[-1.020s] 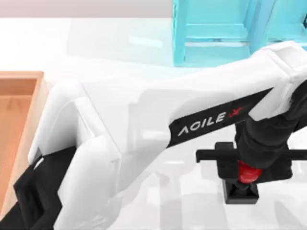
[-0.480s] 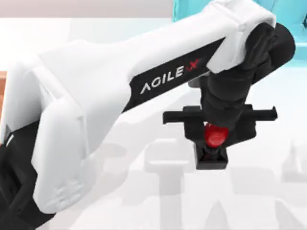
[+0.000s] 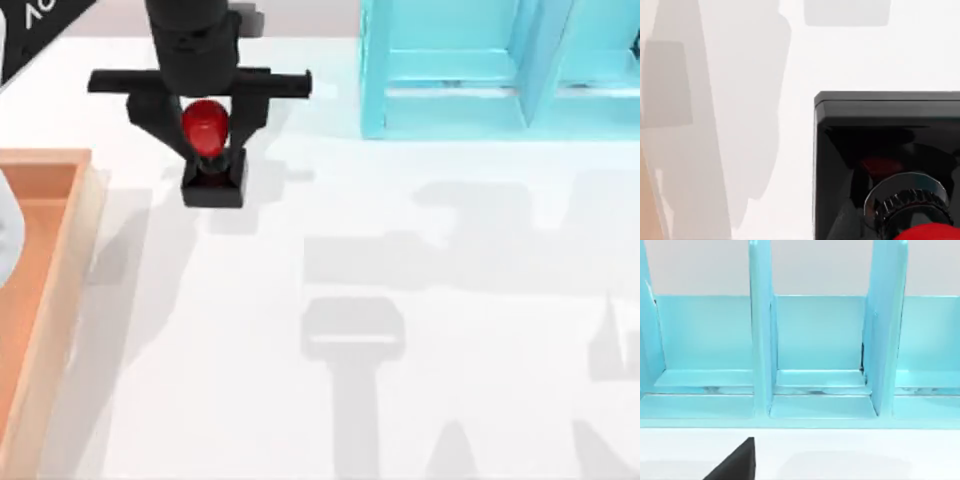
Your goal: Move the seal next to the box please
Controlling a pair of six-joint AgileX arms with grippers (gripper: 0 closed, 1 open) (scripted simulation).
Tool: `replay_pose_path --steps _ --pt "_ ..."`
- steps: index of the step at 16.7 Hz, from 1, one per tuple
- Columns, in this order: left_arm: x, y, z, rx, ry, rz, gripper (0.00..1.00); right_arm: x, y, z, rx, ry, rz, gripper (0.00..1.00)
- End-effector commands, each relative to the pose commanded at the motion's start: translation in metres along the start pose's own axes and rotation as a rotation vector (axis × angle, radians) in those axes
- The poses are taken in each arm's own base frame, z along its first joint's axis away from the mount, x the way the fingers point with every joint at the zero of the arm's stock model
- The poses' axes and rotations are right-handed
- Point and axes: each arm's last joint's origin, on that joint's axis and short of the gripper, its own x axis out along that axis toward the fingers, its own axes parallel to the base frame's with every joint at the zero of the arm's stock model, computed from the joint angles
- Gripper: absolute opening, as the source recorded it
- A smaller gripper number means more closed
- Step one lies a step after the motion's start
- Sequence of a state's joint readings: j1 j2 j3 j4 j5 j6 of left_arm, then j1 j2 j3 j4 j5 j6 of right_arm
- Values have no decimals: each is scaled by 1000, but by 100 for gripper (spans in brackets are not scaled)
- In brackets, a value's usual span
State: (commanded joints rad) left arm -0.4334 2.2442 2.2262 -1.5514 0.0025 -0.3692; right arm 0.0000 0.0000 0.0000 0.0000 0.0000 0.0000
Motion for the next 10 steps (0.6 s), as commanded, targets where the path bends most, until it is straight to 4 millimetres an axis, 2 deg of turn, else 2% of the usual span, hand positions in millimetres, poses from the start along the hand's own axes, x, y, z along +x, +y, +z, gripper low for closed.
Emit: replay_pose_path --steps 2,4,6,10 --pt "-11 47 7 -11 2 1 0 0 0 0 0 0 0 100" --pt "-22 77 6 -24 2 2 0 0 0 0 0 0 0 100" --pt "-27 88 4 -34 3 3 0 0 0 0 0 0 0 100" --pt "-26 87 5 -30 4 6 0 0 0 0 0 0 0 100"
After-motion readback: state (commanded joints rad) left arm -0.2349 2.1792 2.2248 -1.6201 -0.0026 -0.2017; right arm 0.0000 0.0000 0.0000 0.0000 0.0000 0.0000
